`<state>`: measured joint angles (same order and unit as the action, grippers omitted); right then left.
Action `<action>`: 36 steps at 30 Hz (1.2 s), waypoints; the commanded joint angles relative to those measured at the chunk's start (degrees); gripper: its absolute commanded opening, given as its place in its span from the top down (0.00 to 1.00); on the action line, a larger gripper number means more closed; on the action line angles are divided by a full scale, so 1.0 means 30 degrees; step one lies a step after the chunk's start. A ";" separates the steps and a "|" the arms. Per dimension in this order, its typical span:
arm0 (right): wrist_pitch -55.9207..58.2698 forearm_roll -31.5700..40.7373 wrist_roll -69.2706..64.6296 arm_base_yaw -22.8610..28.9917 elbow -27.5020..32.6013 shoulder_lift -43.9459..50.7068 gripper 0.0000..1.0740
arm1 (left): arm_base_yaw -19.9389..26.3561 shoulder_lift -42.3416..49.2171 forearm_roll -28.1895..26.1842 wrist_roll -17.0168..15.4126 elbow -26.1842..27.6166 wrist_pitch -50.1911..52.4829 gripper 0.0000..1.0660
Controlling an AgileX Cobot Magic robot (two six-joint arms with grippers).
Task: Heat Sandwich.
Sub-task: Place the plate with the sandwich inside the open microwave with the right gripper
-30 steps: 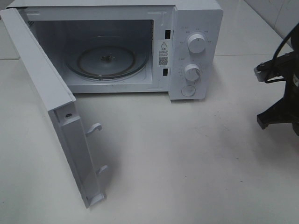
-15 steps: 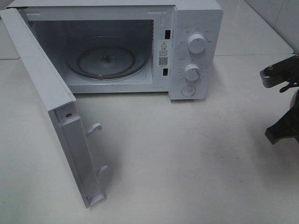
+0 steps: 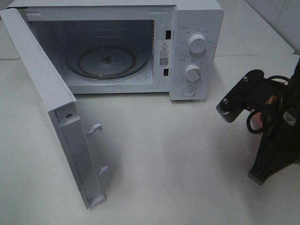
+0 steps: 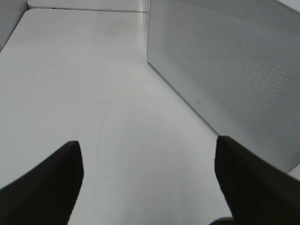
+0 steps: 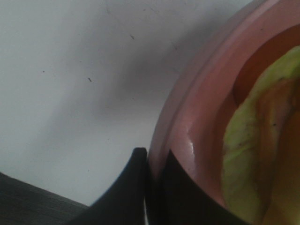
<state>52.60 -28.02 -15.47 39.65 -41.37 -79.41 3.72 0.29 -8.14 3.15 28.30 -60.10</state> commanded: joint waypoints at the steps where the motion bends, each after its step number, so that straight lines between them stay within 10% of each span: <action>1: 0.0573 -0.0879 0.0153 0.1031 0.0076 0.0229 1.00 | -0.0076 0.0420 -0.0076 -0.0019 -0.0057 0.0306 0.32; 14: -0.1165 -0.0974 0.4221 0.4622 0.0076 0.0229 1.00 | -0.0076 0.0420 -0.0076 -0.0019 -0.0057 0.0306 0.32; 36: -0.6532 -0.0668 1.7552 0.4851 0.0076 0.0229 1.00 | -0.0076 0.0420 -0.0076 -0.0019 -0.0057 0.0306 0.32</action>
<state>34.84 -28.88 33.75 53.97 -41.20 -79.41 3.72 0.29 -8.14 3.15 28.30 -60.10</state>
